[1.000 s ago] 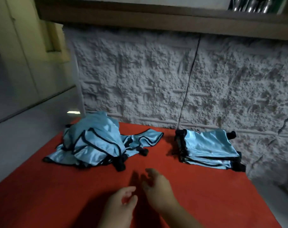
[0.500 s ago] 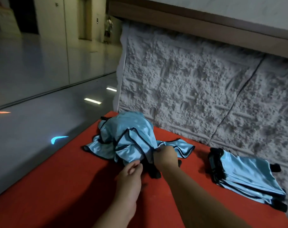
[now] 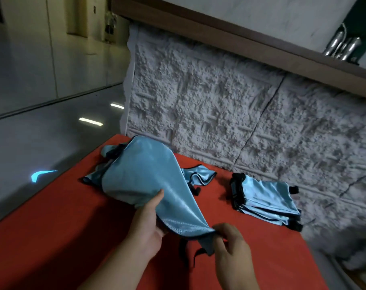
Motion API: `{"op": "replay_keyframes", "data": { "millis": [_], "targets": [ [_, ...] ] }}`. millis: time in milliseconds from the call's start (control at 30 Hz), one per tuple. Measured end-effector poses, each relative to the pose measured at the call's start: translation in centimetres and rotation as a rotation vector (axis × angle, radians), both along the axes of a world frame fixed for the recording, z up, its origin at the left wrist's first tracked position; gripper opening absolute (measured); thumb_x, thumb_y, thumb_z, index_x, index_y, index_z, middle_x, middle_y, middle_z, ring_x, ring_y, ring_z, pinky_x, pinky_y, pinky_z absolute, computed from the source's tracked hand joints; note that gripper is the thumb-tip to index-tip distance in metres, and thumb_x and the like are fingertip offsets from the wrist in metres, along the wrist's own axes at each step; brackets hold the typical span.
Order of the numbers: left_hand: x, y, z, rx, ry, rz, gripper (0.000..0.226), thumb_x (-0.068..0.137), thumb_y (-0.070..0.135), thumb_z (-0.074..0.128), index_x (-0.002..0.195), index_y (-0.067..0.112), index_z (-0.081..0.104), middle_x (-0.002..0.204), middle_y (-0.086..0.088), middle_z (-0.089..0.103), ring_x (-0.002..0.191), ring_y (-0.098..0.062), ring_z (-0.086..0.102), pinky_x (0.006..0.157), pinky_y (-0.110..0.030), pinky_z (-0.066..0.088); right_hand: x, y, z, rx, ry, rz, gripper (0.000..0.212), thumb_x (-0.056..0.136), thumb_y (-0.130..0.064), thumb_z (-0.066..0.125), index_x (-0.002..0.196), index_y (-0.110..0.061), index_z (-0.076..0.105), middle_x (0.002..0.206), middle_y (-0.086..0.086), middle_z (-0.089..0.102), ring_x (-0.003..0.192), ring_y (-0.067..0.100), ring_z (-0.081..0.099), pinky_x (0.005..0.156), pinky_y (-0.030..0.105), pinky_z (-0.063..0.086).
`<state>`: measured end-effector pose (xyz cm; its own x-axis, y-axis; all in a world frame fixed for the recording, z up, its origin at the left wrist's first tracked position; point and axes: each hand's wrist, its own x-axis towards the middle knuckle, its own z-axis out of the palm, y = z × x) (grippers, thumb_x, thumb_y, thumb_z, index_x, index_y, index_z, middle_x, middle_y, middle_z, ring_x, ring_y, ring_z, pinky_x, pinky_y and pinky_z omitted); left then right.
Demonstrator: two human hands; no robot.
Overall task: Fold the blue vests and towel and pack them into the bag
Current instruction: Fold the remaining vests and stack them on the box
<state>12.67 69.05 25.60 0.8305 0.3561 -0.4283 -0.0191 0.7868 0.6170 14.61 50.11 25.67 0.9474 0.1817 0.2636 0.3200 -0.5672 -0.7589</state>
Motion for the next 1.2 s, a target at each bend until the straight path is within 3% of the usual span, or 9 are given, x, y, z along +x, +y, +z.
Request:
{"op": "replay_keyframes", "data": {
  "millis": [200, 333, 467, 633, 733, 833, 967, 1133, 1200],
  "targets": [
    [-3.2, -6.3, -0.9, 0.068, 0.246, -0.141, 0.033, 0.085, 0.008, 0.070, 0.117, 0.001, 0.067, 0.098, -0.018, 0.074, 0.092, -0.036, 0.069, 0.085, -0.058, 0.056, -3.1, -12.4, -0.8, -0.077, 0.277, -0.326, 0.029, 0.089, -0.009, 0.060, 0.078, -0.035, 0.066, 0.062, 0.000, 0.064, 0.068, 0.021, 0.061, 0.063, 0.023, 0.046],
    [-6.4, -12.4, -1.2, 0.249, 0.414, -0.430, 0.036, 0.084, 0.027, 0.079, 0.113, 0.015, 0.063, 0.097, -0.013, 0.076, 0.086, -0.031, 0.072, 0.074, -0.048, 0.061, -4.6, -17.1, -0.3, -0.108, 0.399, -0.435, 0.044, 0.070, -0.035, 0.043, 0.087, -0.006, 0.071, 0.092, 0.024, 0.071, 0.091, 0.037, 0.065, 0.078, 0.040, 0.048],
    [-8.8, -14.6, -1.4, 0.365, 0.441, -0.712, 0.039, 0.089, 0.046, 0.072, 0.117, 0.026, 0.055, 0.102, -0.020, 0.071, 0.083, -0.037, 0.073, 0.069, -0.049, 0.062, -4.6, -18.5, -0.4, -0.100, 0.374, -0.487, 0.031, 0.086, -0.012, 0.052, 0.113, -0.009, 0.066, 0.099, 0.014, 0.071, 0.092, 0.033, 0.063, 0.079, 0.035, 0.046],
    [-8.5, -12.1, -1.2, 0.732, 0.435, -0.663, 0.038, 0.090, 0.048, 0.069, 0.102, 0.012, 0.064, 0.098, -0.018, 0.071, 0.068, -0.025, 0.068, 0.065, -0.044, 0.063, -4.9, -16.1, 0.1, -0.151, 0.183, -0.141, 0.050, 0.088, -0.021, 0.065, 0.137, -0.023, 0.058, 0.128, -0.008, 0.060, 0.125, 0.017, 0.055, 0.093, 0.023, 0.037],
    [-7.8, -9.5, -2.0, 1.189, 0.272, -0.454, 0.030, 0.075, 0.046, 0.083, 0.081, 0.019, 0.071, 0.074, 0.000, 0.071, 0.064, -0.012, 0.066, 0.070, -0.039, 0.062, -6.9, -12.0, -0.9, -0.435, 0.146, 0.266, 0.075, 0.073, -0.057, 0.076, 0.140, -0.034, 0.050, 0.134, -0.013, 0.056, 0.127, 0.010, 0.051, 0.105, 0.024, 0.038],
    [-8.2, -7.5, -2.9, 1.754, 0.170, -0.509, 0.064, 0.063, 0.048, 0.088, 0.119, 0.042, 0.059, 0.115, 0.018, 0.056, 0.107, -0.005, 0.054, 0.092, -0.024, 0.047, -8.0, -9.0, -4.3, -0.811, 0.198, 0.441, 0.112, 0.061, -0.064, 0.078, 0.153, -0.039, 0.019, 0.158, -0.004, 0.029, 0.149, 0.017, 0.024, 0.120, 0.048, 0.020],
    [-8.0, -5.3, -5.2, 2.068, 0.318, -0.592, 0.111, 0.077, 0.039, 0.083, 0.154, 0.051, 0.004, 0.155, 0.004, 0.015, 0.140, -0.023, 0.033, 0.110, -0.036, 0.040, -6.3, -9.2, -7.3, -0.707, 0.031, 0.297, 0.050, 0.085, -0.050, 0.062, 0.131, -0.039, 0.048, 0.136, -0.015, 0.054, 0.131, 0.014, 0.048, 0.106, 0.036, 0.039],
    [-6.7, -3.7, -5.7, 2.045, 0.227, -0.504, 0.019, 0.084, 0.028, 0.068, 0.101, 0.030, 0.062, 0.110, 0.010, 0.061, 0.105, -0.019, 0.064, 0.082, -0.034, 0.052, -5.2, -10.4, -6.9, -0.539, -0.018, 0.170, 0.018, 0.086, -0.026, 0.056, 0.096, -0.028, 0.070, 0.102, -0.011, 0.070, 0.098, 0.011, 0.064, 0.080, 0.023, 0.044],
    [-6.2, -3.6, -5.6, 1.953, 0.163, -0.414, 0.019, 0.082, 0.021, 0.071, 0.101, 0.025, 0.071, 0.112, 0.006, 0.064, 0.102, -0.021, 0.065, 0.084, -0.036, 0.054, -4.5, -11.1, -5.4, -0.473, -0.032, 0.088, 0.013, 0.088, -0.027, 0.053, 0.083, -0.025, 0.065, 0.089, -0.006, 0.072, 0.085, 0.014, 0.066, 0.069, 0.026, 0.040]
  ]
}}
